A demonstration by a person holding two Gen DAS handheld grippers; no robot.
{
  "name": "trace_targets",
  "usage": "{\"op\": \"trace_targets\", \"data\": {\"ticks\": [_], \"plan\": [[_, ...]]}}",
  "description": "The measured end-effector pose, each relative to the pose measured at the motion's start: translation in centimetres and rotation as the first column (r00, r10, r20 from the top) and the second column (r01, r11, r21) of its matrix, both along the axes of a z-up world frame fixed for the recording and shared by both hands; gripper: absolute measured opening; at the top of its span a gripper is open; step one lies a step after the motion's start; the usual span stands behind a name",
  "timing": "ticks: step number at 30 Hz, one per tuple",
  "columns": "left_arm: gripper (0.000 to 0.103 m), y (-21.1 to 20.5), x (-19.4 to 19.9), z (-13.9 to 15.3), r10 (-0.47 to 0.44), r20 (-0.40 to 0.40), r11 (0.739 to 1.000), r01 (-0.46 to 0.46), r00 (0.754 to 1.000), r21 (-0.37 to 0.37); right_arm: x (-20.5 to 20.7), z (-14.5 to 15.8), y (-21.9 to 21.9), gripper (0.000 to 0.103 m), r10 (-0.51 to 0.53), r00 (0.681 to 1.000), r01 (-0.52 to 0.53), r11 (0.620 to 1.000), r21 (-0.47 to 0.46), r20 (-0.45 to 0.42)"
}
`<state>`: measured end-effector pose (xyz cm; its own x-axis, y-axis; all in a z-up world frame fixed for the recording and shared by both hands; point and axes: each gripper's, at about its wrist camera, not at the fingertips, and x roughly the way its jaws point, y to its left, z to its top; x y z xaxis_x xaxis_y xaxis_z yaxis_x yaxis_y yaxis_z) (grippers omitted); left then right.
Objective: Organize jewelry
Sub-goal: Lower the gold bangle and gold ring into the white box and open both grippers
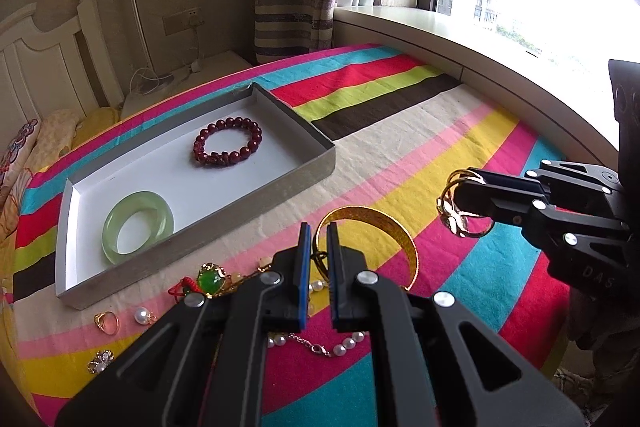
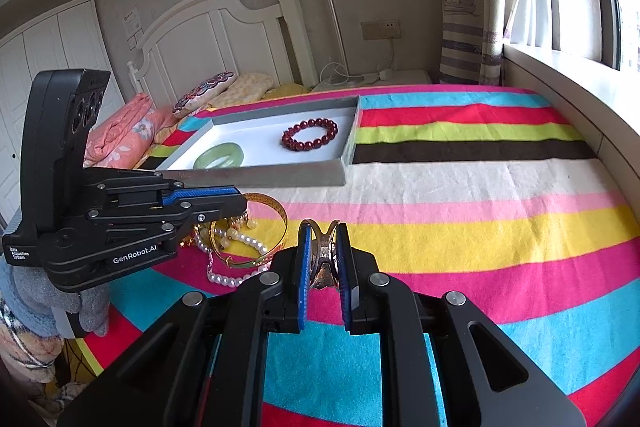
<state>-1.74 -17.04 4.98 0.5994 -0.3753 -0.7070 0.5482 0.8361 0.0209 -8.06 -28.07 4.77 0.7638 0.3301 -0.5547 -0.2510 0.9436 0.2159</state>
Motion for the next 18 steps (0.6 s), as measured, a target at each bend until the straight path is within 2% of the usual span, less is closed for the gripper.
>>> {"op": "trace_targets", "data": {"ticks": [10, 13, 18], "plan": [[0.007, 4.2, 3.8, 3.0, 0.106, 0.015, 0.991, -0.105, 0.994, -0.087, 4.1, 3.0, 3.3, 0.014, 0.072, 0.997, -0.070, 0.996, -0.050, 0.040], [0.007, 6.2, 6.0, 3.8, 0.164, 0.004, 0.979, -0.163, 0.986, -0.124, 6.2, 3.2, 4.2, 0.014, 0.088, 0.996, -0.087, 0.995, -0.043, 0.024], [0.007, 9.7, 10.4, 4.5, 0.270, -0.047, 0.942, -0.274, 0.962, -0.196, 9.9, 3.0, 5.6, 0.014, 0.090, 0.996, -0.091, 0.995, -0.043, -0.014]]}}
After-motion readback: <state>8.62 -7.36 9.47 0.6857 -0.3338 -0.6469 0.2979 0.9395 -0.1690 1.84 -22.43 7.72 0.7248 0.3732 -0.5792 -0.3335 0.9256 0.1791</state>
